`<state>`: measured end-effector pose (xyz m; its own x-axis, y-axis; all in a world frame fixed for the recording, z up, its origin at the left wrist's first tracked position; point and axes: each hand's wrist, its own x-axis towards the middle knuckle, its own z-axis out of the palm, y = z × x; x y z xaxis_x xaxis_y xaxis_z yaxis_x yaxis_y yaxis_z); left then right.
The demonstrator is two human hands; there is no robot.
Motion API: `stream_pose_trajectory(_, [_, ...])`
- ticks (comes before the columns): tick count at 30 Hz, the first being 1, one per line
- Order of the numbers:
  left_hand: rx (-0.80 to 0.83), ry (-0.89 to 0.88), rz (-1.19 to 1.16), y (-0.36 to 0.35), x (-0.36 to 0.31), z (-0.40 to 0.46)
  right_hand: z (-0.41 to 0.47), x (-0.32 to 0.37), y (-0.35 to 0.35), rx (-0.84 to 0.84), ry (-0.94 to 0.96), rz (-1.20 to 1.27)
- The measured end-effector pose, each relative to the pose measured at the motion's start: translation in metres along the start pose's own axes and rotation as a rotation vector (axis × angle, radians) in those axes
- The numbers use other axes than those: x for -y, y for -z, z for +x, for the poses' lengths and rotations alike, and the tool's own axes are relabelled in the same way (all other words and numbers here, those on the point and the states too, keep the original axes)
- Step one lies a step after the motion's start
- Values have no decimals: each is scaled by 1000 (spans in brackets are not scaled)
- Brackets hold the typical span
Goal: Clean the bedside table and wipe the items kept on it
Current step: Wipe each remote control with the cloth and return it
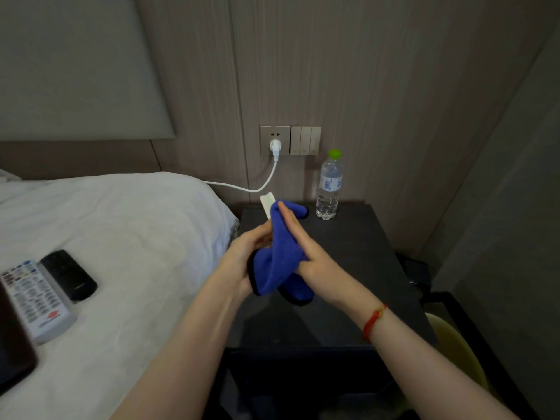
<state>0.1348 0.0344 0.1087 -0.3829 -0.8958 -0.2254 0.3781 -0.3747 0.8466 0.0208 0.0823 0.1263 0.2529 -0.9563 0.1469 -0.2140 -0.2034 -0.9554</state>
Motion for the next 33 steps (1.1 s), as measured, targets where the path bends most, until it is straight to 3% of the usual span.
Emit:
stream_pose_trajectory(4, [68, -44, -7, -11, 9, -8, 23, 12, 20, -30, -105, 180])
stream_pose_trajectory(6, [-14, -59, -92, -5, 5, -1, 24, 6, 14, -4, -104, 192])
stream_pose_trajectory(9, [-164, -14, -97, -6, -12, -2, 13, -20, 2, -14, -152, 60])
stream_pose_trajectory(13, [-350, -48, 86, -11, -8, 0, 11, -42, -3, -187, -275, -270])
stream_pose_trajectory(15, [-419, -84, 137, -15, -5, 0, 17, -41, -1, -221, -304, -261])
stream_pose_trajectory(22, [-415, -217, 301, -25, -5, 1, 26, -33, 8, -251, -151, -183])
stream_pose_trajectory(25, [-484, -276, 381, -28, -6, 4, 17, -43, 3, -283, -152, -46])
stream_pose_trajectory(29, [-530, -274, 359, -28, -3, 9, 7, -55, 2, -276, -160, -41])
stream_pose_trajectory(33, [-507, -392, 558, -33, 5, 13, 16, -57, 6, -302, -160, -84])
